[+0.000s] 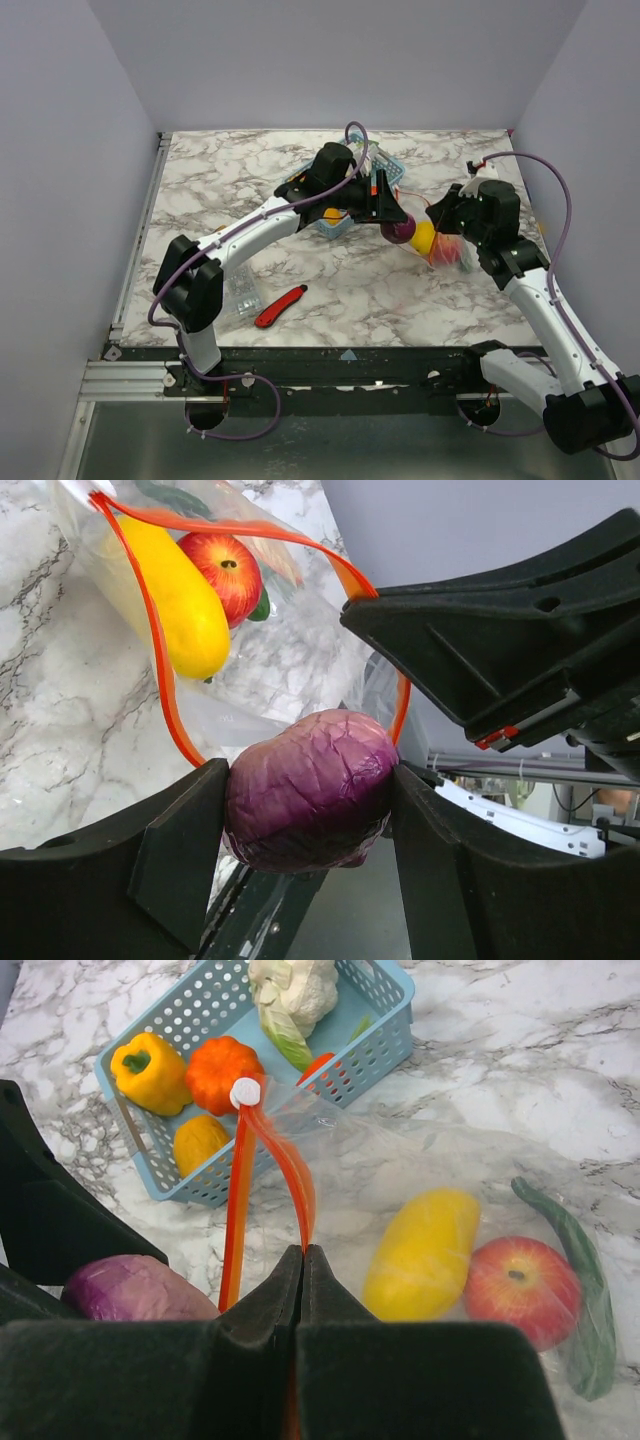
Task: Place the food in the zip-top bag and seal the zipper
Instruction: Place the fake vegetable in the zipper food storage bag.
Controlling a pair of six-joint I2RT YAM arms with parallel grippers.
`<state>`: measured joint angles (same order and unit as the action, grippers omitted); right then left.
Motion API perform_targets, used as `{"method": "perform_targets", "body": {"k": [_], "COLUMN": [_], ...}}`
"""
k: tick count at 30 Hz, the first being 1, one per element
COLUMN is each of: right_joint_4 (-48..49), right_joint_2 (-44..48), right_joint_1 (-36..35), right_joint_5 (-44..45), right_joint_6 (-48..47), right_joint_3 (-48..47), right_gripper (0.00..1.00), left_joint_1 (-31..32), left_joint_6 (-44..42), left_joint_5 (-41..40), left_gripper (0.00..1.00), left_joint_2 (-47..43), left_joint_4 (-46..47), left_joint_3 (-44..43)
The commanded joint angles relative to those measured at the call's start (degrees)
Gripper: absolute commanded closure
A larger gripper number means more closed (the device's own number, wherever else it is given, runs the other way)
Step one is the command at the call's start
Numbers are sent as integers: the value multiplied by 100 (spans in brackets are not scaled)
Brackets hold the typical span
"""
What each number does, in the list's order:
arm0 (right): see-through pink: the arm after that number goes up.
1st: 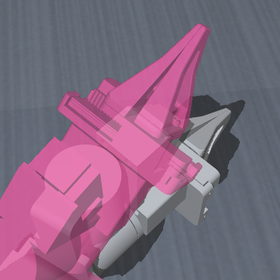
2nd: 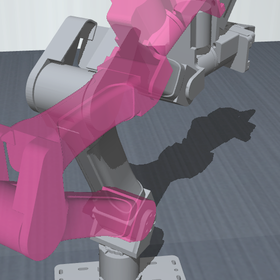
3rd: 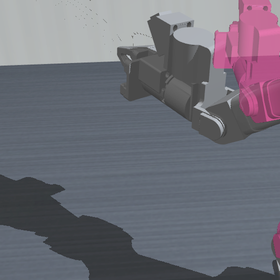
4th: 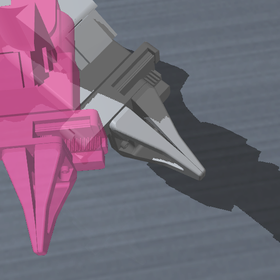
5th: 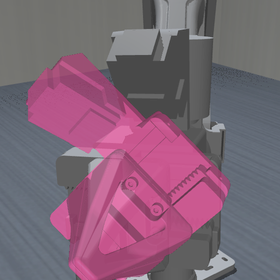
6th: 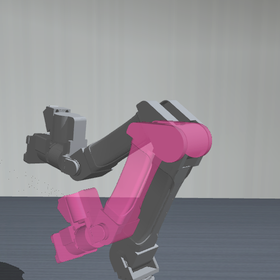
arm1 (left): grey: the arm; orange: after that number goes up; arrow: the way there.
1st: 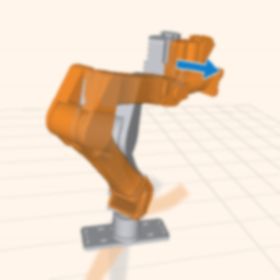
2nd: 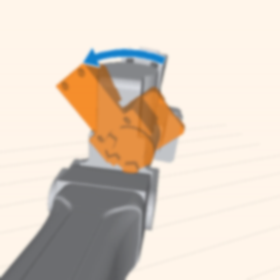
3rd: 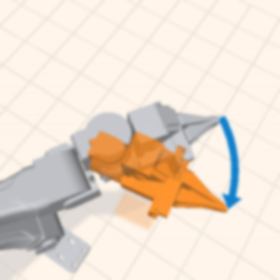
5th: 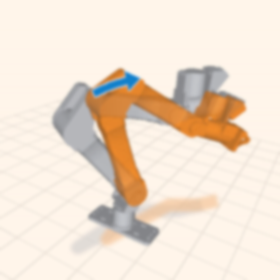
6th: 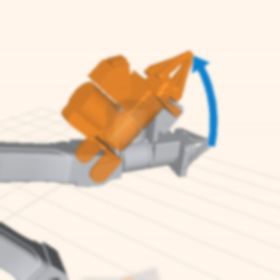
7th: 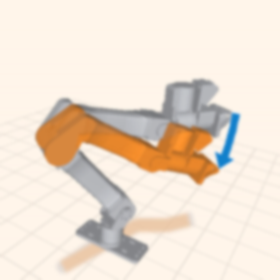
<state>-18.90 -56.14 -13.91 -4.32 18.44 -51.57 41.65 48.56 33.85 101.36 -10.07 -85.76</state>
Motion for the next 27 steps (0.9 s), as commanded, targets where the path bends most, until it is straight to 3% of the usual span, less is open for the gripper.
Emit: {"method": "perform_targets", "body": {"k": [1,7,12,14,17,19,27], "right_joint_4": [148,171,166,170,169,165,158], "right_joint_2": [102,137,168,193,206,215,223], "right_joint_1": [-14,-12,-12,-14,-15,-11,-8], "right_joint_5": [115,117,132,134,126,135,133], "right_joint_6": [53,55,61,61,57,71,63], "right_joint_3": [62,47,77,72,76,82,82], "right_gripper": [100,100,100,100,100,100,100], "left_joint_1": [61,207,354,383,438,516,601], "left_joint_6": [224,305,213,222,216,153,-74], "left_joint_5": [18,-1,-83,-148,-234,-225,-308], "left_gripper": [90,85,75,67,45,35,21], "left_joint_2": [-6,292,513,580,677,729,564], "left_joint_4": [276,306,43,-40,-293,-439,-476], "left_joint_3": [-201,-397,-653,-694,-835,-952,-823]}}
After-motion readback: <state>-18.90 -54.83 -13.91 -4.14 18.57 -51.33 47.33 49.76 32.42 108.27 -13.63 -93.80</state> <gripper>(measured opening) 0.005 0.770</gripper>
